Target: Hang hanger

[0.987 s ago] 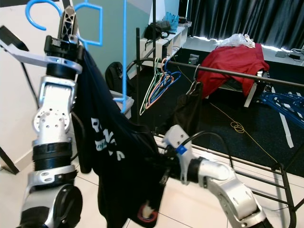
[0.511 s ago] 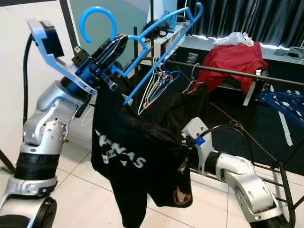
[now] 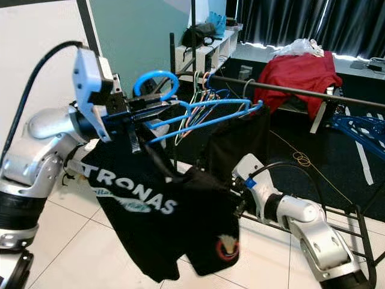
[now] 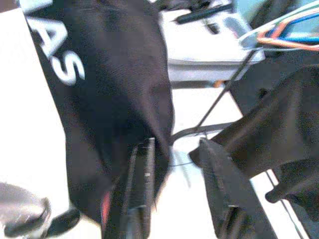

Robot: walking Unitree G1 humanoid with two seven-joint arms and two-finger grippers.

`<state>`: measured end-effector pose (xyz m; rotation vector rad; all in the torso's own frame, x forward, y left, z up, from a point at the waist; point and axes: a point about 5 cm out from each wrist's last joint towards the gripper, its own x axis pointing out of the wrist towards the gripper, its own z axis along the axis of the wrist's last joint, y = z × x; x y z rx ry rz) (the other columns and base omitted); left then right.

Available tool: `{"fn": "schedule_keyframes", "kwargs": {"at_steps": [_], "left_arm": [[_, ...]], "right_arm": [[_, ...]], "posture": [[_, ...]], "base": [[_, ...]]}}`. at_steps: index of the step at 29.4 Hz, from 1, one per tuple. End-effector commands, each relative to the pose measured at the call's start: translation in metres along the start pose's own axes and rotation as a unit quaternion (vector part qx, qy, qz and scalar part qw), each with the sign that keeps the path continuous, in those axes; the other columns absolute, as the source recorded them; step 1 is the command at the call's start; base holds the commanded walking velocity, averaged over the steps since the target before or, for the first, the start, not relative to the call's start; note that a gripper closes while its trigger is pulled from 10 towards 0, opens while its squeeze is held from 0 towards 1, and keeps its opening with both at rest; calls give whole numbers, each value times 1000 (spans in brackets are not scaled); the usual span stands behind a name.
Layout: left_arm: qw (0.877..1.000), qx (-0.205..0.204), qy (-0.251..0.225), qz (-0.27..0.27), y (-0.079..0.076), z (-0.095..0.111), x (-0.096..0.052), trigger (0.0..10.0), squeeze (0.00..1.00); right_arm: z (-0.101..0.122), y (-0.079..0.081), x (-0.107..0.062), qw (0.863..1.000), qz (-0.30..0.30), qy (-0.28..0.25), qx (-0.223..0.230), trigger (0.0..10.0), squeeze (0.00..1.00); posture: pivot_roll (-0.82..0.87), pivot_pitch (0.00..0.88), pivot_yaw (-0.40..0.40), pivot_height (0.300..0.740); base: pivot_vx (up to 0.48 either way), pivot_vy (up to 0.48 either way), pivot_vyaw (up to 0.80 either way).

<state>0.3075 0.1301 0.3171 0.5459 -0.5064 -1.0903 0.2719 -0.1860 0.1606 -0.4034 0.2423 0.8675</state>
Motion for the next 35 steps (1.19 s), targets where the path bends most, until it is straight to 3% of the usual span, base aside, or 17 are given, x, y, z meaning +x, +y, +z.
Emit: {"fn": "schedule_keyframes", "kwargs": {"at_steps": [1,5,7,10,11,12,13,14,17,18,19,20,21,23,24,29,35], "left_arm": [[1000,20,11,-18,0,2,2,10000,0],[999,24,24,-27,-1,-1,0,10000,0],[997,35,52,-38,-1,-9,-4,10000,0],[995,42,78,-55,-4,-16,-7,10000,0],[993,46,86,-68,-5,-18,-8,10000,0],[993,46,86,-68,-5,-18,-8,10000,0],[991,45,92,-81,-7,-20,-9,10000,0],[991,45,92,-81,-7,-20,-9,10000,0],[989,44,102,-102,-9,-23,-11,10000,0],[989,44,102,-102,-9,-23,-11,10000,0],[985,50,110,-123,-11,-24,-10,10000,0],[982,55,115,-141,-14,-26,-9,10000,0],[982,55,115,-141,-14,-26,-9,10000,0],[976,65,112,-177,-18,-24,-3,10000,0],[975,66,111,-180,-19,-24,-2,10000,0],[972,67,103,-198,-22,-22,1,10000,0],[970,71,78,-219,-29,-16,8,10000,0]], "right_arm": [[2,4,-2,1000,19,2,-6,10000,1000],[0,4,-6,999,30,13,-14,10000,1000],[-2,4,-18,999,37,21,-14,10000,1000],[8,0,-36,999,50,-9,2,10000,1000],[24,-2,-45,997,60,-54,17,10000,1000],[24,-2,-45,997,60,-54,17,10000,1000],[50,-7,-57,988,64,-139,30,10000,1000],[50,-7,-57,988,64,-139,30,10000,1000],[88,-14,-80,960,67,-269,34,10000,1000],[88,-14,-80,960,67,-269,34,10000,1000],[95,-18,-83,964,71,-255,0,10000,0],[97,-19,-83,969,84,-231,-29,10000,0],[97,-19,-83,969,84,-231,-29,10000,0],[83,-5,-69,976,156,-130,-73,10000,0],[81,-3,-68,976,166,-121,-77,10000,0],[89,3,-64,968,200,-138,-67,10000,0],[99,-8,-48,968,177,-160,-83,10000,0]], "posture": [[-58,0,-24,740],[-61,0,-24,740],[-63,0,-23,740],[-61,0,-22,740],[-61,0,-22,740],[-61,0,-22,740],[-61,0,-18,740],[-61,0,-18,740],[-62,0,-16,740],[-62,0,-16,740],[-66,0,-11,740],[-63,0,-9,740],[-63,0,-9,740],[-61,0,-9,740],[-61,0,-9,740],[-51,0,-12,740],[-51,0,-10,740]], "base": [[0,0,0],[0,0,0],[0,0,0],[0,0,0],[0,0,0],[0,0,0],[0,0,0],[0,0,0],[0,0,0],[0,0,0],[0,0,0],[0,0,0],[0,0,0],[0,0,0],[0,0,0],[0,0,0],[0,0,0]]}}
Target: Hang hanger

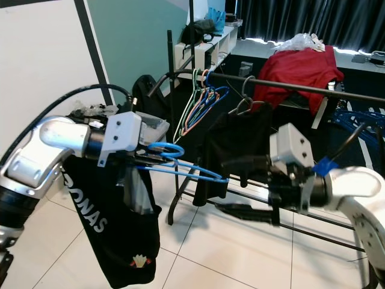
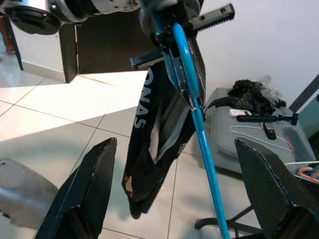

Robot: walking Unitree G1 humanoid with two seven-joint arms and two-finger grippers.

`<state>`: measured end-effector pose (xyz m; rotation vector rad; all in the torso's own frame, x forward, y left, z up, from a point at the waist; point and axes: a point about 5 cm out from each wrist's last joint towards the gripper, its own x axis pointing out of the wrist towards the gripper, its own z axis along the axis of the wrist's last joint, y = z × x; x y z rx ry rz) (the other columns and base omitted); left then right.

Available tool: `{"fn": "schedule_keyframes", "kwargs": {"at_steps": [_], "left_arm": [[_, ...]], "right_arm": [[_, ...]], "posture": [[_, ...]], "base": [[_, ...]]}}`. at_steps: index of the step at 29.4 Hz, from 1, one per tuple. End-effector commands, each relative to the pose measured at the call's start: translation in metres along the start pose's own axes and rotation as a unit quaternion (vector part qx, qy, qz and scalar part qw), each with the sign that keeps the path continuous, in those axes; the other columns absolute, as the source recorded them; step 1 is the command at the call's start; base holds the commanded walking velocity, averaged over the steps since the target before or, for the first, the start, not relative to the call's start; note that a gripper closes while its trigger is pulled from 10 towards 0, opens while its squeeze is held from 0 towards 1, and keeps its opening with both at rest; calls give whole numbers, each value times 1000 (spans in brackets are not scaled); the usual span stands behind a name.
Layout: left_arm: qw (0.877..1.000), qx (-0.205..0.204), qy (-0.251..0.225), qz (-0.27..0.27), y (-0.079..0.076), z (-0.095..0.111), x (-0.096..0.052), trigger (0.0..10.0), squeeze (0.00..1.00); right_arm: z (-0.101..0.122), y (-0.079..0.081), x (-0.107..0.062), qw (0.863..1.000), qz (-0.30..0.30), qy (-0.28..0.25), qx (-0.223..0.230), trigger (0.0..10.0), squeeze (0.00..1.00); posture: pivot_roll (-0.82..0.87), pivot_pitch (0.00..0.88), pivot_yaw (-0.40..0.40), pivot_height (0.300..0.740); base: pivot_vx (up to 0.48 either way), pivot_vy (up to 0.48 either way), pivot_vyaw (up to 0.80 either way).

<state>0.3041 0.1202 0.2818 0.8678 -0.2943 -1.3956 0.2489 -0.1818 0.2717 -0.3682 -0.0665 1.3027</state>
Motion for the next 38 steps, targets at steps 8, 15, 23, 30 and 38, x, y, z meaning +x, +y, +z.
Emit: {"fn": "schedule_keyframes", "kwargs": {"at_steps": [8,15,23,30,38], "left_arm": [[999,28,-33,-30,0,15,9,10000,0],[998,31,-51,-37,-2,21,15,10000,0],[997,32,-63,-35,-2,26,16,10000,0],[996,32,-73,-33,-3,28,16,10000,0],[996,31,-76,-38,-5,29,16,10000,0]], "right_arm": [[-18,-6,11,998,13,54,-12,10000,0],[-37,-6,22,993,24,110,-25,10000,0],[-41,-13,34,992,20,116,-36,0,0],[-42,-16,36,992,17,118,-42,0,0],[-43,-18,35,992,15,118,-48,0,0]], "posture": [[-53,0,-7,740],[-52,0,-7,740],[-49,0,-8,740],[-46,0,-10,740],[-49,0,-9,740]], "base": [[0,0,0],[0,0,0],[0,0,0],[0,0,0],[0,0,0]]}}
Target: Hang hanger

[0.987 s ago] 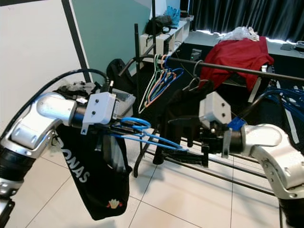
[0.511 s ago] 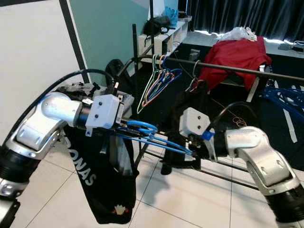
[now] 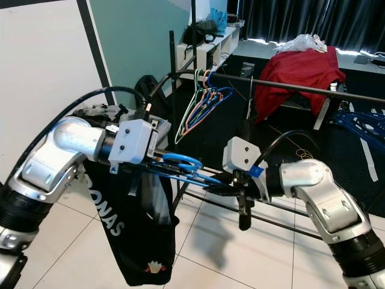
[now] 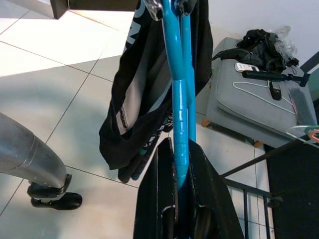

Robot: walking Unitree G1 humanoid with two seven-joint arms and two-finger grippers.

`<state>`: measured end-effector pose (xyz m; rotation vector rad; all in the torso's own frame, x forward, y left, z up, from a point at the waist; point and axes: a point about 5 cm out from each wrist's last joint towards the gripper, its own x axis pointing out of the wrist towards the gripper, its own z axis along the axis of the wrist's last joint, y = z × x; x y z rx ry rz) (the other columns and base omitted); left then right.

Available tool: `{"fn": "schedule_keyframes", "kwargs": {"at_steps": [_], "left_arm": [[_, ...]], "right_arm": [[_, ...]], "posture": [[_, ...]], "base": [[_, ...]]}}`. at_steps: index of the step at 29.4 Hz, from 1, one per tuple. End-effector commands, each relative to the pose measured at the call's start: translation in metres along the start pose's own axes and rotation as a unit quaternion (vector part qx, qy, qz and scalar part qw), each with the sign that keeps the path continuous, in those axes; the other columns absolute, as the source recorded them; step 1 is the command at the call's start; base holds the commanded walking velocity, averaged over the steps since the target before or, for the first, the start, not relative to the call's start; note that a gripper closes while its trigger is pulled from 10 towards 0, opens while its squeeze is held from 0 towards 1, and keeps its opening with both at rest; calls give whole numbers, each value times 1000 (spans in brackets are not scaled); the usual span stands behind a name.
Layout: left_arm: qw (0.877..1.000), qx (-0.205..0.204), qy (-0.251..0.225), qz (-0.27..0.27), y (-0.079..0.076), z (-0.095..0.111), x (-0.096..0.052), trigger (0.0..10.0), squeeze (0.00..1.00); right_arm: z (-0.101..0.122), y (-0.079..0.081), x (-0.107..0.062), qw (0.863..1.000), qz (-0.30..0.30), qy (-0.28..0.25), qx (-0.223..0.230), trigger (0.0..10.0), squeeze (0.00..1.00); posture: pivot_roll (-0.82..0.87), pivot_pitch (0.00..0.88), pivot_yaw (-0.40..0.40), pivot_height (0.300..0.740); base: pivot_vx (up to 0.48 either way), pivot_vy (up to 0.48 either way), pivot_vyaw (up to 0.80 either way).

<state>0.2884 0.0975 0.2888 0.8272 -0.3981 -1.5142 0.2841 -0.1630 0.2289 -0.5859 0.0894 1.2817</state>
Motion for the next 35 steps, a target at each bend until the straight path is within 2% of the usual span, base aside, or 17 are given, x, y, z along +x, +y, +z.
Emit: {"fn": "schedule_keyframes", "kwargs": {"at_steps": [1,12,13,15,16,27,28,29,30,31,32,33,35], "left_arm": [[1000,12,-10,-7,1,6,1,10000,0],[1000,15,-12,-5,2,8,1,10000,0],[999,-24,-18,-11,4,8,-2,10000,0],[999,-24,-18,-11,4,8,-2,10000,0],[999,-33,-24,-9,5,9,-4,10000,1000],[998,-43,-49,4,10,16,-15,10000,1000],[997,-49,-53,21,15,16,-24,10000,1000],[997,-49,-53,21,15,16,-24,10000,1000],[996,-53,-56,33,18,16,-30,10000,1000],[994,-61,-61,63,24,15,-44,10000,1000],[994,-61,-61,63,24,15,-44,10000,1000],[990,-63,-69,108,32,15,-61,10000,1000],[990,-63,-69,108,32,15,-61,10000,1000]], "right_arm": [[2,-3,1,1000,-3,2,-12,0,0],[3,-6,1,1000,-10,-4,-17,0,0],[4,-7,0,1000,-14,-8,-19,0,0],[4,-7,0,1000,-14,-8,-19,0,0],[4,-7,0,1000,-15,-9,-20,0,0],[6,-8,-3,999,-22,-15,-22,0,0],[6,-9,-7,999,-28,-16,-21,0,0],[6,-9,-7,999,-28,-16,-21,0,0],[7,-10,-10,999,-33,-17,-21,0,0],[7,-12,-16,999,-47,-18,-20,0,0],[7,-12,-16,999,-47,-18,-20,0,0],[8,-16,-25,997,-67,-20,-17,0,0],[8,-16,-25,997,-67,-20,-17,0,0]], "posture": [[-49,0,-9,740],[-49,0,-8,740],[-49,0,-8,740],[-49,0,-8,740],[-49,0,-8,740],[-48,0,-5,740],[-46,0,-4,740],[-46,0,-4,740],[-46,0,-4,740],[-50,0,1,740],[-50,0,1,740],[-52,0,2,740],[-52,0,2,740]], "base": [[0,0,0],[0,0,0],[0,0,0],[0,0,0],[0,0,0],[0,0,0],[0,0,0],[0,0,0],[0,0,0],[0,0,0],[0,0,0],[0,0,0],[0,0,0]]}}
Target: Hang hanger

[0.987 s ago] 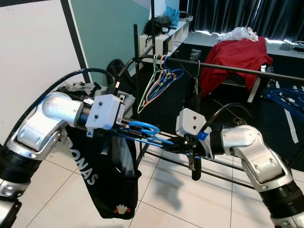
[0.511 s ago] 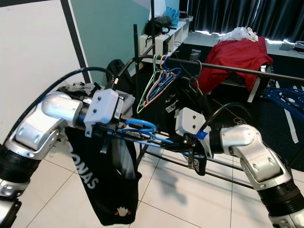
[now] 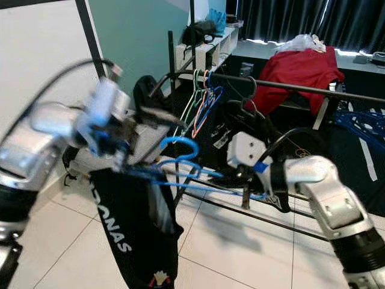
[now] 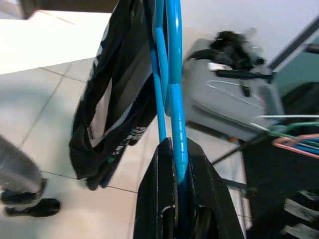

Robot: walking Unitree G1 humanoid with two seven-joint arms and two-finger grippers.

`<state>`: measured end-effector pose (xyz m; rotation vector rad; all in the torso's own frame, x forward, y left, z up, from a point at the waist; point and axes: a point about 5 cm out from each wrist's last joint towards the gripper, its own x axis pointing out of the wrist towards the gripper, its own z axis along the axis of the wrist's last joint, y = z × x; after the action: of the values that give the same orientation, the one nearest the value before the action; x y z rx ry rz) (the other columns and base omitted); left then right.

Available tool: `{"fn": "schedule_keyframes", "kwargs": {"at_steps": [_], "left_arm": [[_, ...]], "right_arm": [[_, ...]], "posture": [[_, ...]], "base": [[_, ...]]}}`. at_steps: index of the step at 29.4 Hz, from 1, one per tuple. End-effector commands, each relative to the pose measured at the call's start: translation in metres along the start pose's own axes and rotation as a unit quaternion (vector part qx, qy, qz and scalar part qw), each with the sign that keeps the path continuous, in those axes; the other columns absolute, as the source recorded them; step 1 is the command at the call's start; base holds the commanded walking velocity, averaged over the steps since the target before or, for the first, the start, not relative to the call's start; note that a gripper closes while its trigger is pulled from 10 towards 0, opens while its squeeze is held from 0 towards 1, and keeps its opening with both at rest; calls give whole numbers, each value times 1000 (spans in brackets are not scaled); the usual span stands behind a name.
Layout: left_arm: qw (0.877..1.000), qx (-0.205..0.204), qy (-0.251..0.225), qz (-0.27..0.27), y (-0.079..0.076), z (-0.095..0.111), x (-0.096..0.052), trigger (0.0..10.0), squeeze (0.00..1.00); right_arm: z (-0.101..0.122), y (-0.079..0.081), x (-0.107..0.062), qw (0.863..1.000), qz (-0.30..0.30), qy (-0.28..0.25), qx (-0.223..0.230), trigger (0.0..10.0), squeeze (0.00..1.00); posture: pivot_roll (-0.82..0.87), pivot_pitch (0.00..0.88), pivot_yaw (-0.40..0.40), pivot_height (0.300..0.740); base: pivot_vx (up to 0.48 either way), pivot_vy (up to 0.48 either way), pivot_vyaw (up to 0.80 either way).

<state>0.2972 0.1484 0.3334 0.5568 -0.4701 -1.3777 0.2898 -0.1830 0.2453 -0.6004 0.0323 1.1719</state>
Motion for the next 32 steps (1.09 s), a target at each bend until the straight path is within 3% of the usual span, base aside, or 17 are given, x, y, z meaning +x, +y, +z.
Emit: {"fn": "schedule_keyframes", "kwargs": {"at_steps": [1,2,4,5,6,7,11,12,13,18,25,32], "left_arm": [[999,2,-28,45,12,10,-17,10000,1000],[994,0,-65,90,21,19,-33,10000,996],[994,0,-65,90,21,19,-33,10000,996],[989,-1,-90,114,26,25,-42,10000,996],[989,-1,-90,114,26,25,-42,10000,996],[983,-8,-118,141,30,30,-54,10000,0],[977,-35,-115,176,28,16,-66,10000,0],[973,-59,-111,192,22,-1,-65,10000,0],[967,-99,-117,203,8,-25,-54,10000,0],[957,-132,-136,218,-3,-40,-39,10000,0],[949,-144,-121,254,-13,-58,-33,10000,0],[942,-117,-86,303,-6,-63,-48,10000,0]], "right_arm": [[5,-5,-12,999,-28,-17,-1,0,0],[4,-8,-21,999,-47,-13,1,0,0],[4,-8,-21,999,-47,-13,1,0,0],[4,-10,-26,998,-56,-11,1,0,0],[4,-10,-26,998,-56,-11,1,0,0],[4,-12,-34,997,-71,-14,3,0,0],[13,-21,-49,993,-112,-42,2,0,0],[21,-26,-56,988,-134,-70,1,0,0],[33,-31,-62,981,-157,-113,-2,0,0],[43,-31,-60,976,-159,-150,-3,0,0],[50,-32,-57,973,-149,-178,-2,0,0],[51,-35,-62,971,-153,-182,-2,0,0]], "posture": [[-58,0,7,740],[-58,0,7,740],[-58,0,7,740],[-58,0,7,740],[-58,0,7,740],[-54,0,8,740],[-55,0,13,740],[-61,0,12,740],[-64,0,12,740],[-65,0,5,740],[-59,0,-9,740],[-59,0,-12,740]], "base": [[0,0,0],[0,0,0],[0,0,0],[0,0,0],[0,0,0],[0,0,0],[0,0,0],[0,0,0],[0,0,0],[0,0,0],[0,0,0],[0,0,0]]}}
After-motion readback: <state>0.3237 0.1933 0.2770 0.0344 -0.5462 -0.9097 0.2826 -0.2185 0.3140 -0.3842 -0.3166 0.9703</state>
